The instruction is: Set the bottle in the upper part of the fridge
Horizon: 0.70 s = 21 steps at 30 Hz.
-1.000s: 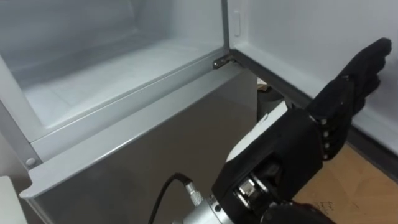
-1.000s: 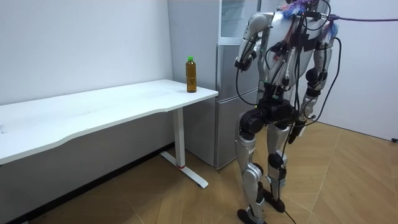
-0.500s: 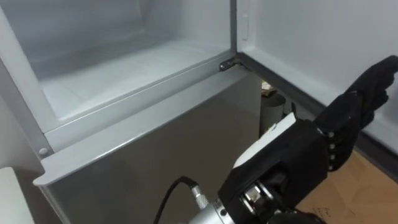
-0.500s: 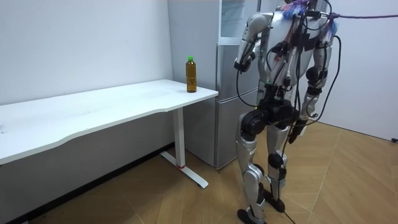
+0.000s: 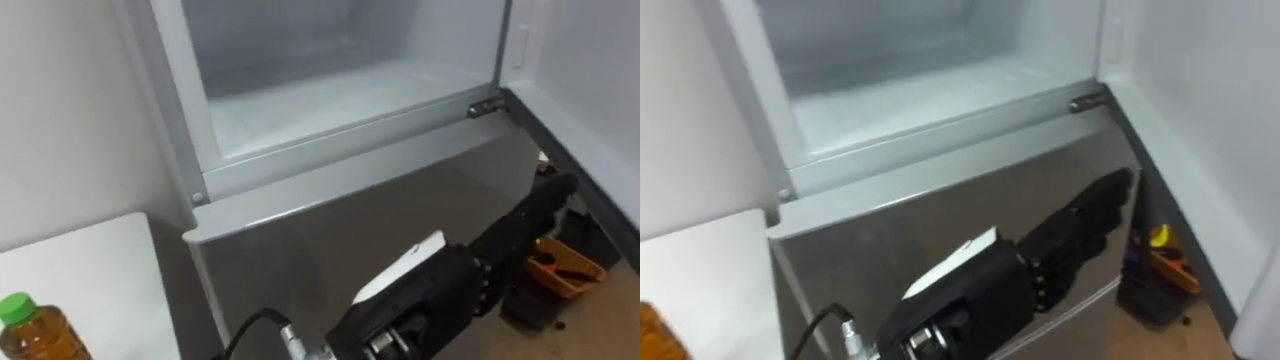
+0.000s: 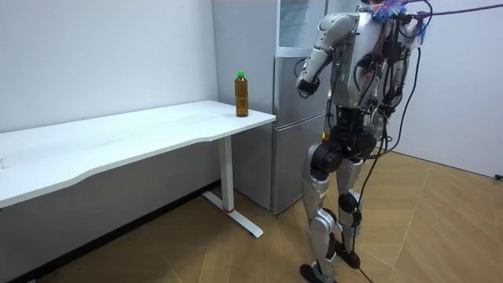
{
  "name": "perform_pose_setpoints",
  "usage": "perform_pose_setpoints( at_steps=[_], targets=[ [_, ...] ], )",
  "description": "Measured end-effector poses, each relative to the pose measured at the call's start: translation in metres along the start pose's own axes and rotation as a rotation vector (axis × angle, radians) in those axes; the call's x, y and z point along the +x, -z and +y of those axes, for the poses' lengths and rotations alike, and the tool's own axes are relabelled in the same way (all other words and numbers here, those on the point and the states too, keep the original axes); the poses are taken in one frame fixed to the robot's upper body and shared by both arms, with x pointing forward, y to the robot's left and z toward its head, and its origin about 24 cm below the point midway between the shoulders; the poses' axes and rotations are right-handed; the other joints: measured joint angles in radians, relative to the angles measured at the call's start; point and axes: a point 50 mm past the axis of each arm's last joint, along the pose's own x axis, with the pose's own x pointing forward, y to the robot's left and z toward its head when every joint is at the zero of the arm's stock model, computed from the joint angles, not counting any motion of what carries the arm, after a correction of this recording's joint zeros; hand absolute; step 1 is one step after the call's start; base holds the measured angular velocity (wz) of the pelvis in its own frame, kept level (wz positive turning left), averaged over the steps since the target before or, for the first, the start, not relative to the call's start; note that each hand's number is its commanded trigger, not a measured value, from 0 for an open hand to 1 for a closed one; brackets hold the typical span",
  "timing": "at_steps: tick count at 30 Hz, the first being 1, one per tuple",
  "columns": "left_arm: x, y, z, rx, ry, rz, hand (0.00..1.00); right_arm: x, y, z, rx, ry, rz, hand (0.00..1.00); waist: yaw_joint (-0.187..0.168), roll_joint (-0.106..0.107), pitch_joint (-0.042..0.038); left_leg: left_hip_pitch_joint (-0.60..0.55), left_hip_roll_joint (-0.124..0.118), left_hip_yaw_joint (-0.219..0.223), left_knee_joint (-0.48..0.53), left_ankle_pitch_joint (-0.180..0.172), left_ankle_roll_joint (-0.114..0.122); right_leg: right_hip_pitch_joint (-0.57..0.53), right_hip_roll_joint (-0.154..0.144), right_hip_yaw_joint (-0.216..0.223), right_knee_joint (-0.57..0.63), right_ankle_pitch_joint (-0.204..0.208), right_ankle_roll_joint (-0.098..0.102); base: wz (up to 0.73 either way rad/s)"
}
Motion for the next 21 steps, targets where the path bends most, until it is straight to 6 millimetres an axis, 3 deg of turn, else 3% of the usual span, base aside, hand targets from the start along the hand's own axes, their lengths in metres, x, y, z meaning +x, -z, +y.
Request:
perform_pose_setpoints(
  at_steps=[5, 9, 21],
  targets=[
    [-0.008, -0.005, 0.016, 0.026, -0.08, -0.01, 0.0, -0.001, 0.005, -0.003, -0.033, 0.005, 0.009, 0.0, 0.035, 0.0, -0.0003, -0.011, -0.008, -0.032, 0.0, 0.007, 0.001, 0.005, -0.007, -0.031, -0.001, -0.004, 0.001, 0.2],
    [-0.011, -0.015, 0.023, 0.057, -0.11, -0.05, 0.0, -0.002, 0.007, -0.004, -0.043, 0.003, 0.001, 0.0, 0.055, -0.003, -0.0057, -0.017, -0.009, -0.043, 0.005, 0.007, 0.001, 0.007, -0.01, -0.044, -0.001, -0.007, 0.001, 0.09],
    [-0.015, -0.015, 0.023, 0.056, -0.125, -0.058, 0.0, -0.004, 0.011, -0.008, -0.067, 0.008, 0.005, 0.0, 0.047, -0.004, -0.0066, 0.009, -0.009, -0.044, 0.006, 0.007, 0.001, 0.04, -0.009, -0.047, -0.013, -0.007, 0.001, 0.01]
  ],
)
